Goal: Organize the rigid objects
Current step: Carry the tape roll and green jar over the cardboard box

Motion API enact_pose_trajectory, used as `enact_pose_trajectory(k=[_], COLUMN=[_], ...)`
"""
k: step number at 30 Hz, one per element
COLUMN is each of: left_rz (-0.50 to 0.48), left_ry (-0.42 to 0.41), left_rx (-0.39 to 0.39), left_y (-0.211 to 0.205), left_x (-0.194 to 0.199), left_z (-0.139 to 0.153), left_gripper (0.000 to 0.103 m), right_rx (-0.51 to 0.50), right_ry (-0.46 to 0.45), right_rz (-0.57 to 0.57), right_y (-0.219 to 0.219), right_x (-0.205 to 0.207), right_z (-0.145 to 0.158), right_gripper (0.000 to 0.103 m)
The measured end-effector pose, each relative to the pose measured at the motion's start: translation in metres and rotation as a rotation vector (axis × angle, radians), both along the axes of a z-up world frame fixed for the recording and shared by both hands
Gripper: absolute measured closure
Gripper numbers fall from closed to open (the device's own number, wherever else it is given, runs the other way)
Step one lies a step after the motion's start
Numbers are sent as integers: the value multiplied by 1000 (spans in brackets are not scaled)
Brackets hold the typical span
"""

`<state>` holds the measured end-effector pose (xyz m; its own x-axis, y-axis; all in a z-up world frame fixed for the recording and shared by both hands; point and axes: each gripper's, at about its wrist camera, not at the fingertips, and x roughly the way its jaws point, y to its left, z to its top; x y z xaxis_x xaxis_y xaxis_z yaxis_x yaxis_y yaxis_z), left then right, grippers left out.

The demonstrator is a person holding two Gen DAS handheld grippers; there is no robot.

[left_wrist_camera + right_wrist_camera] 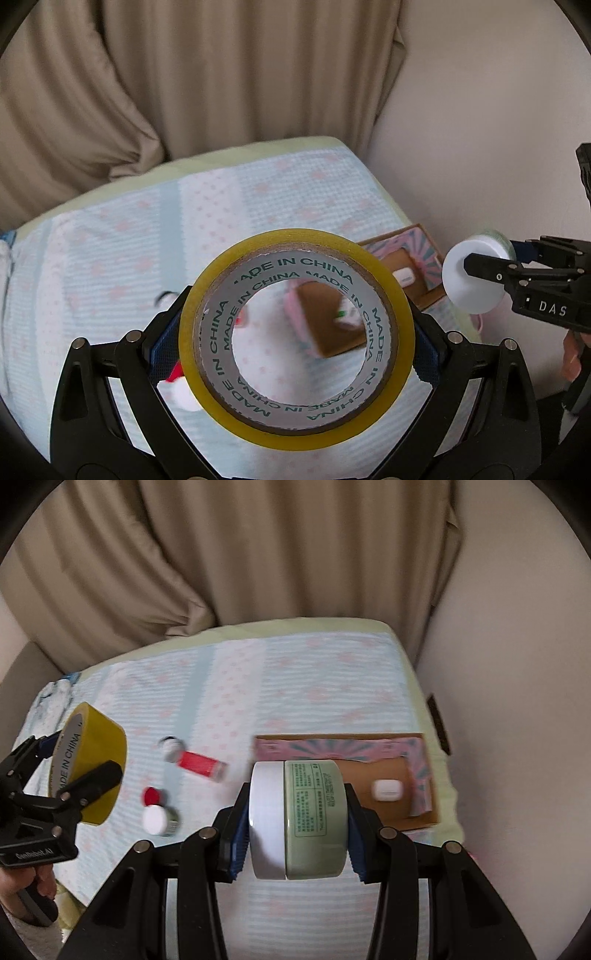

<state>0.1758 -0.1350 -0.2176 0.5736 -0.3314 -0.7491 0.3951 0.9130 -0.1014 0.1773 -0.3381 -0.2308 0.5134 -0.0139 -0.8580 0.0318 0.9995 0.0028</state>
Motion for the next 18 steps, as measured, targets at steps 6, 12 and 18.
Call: enact_pose_trajectory(k=[6, 12, 18], left_rz=[12, 15, 25], left_ry=[65, 170, 291], left_rx=[21, 87, 139], left_y=[-66, -119, -150], left_x=[32, 66, 107], left_z=[-38, -95, -163], left_gripper=[5, 5, 5], right_rx=[19, 58, 102], right_ry=[47, 91, 141], right_rz=[-26, -46, -14], right_y=[-64, -112, -131], right_x=[20, 43, 65], right_z=[-31, -76, -126], right_gripper=[62, 62, 62])
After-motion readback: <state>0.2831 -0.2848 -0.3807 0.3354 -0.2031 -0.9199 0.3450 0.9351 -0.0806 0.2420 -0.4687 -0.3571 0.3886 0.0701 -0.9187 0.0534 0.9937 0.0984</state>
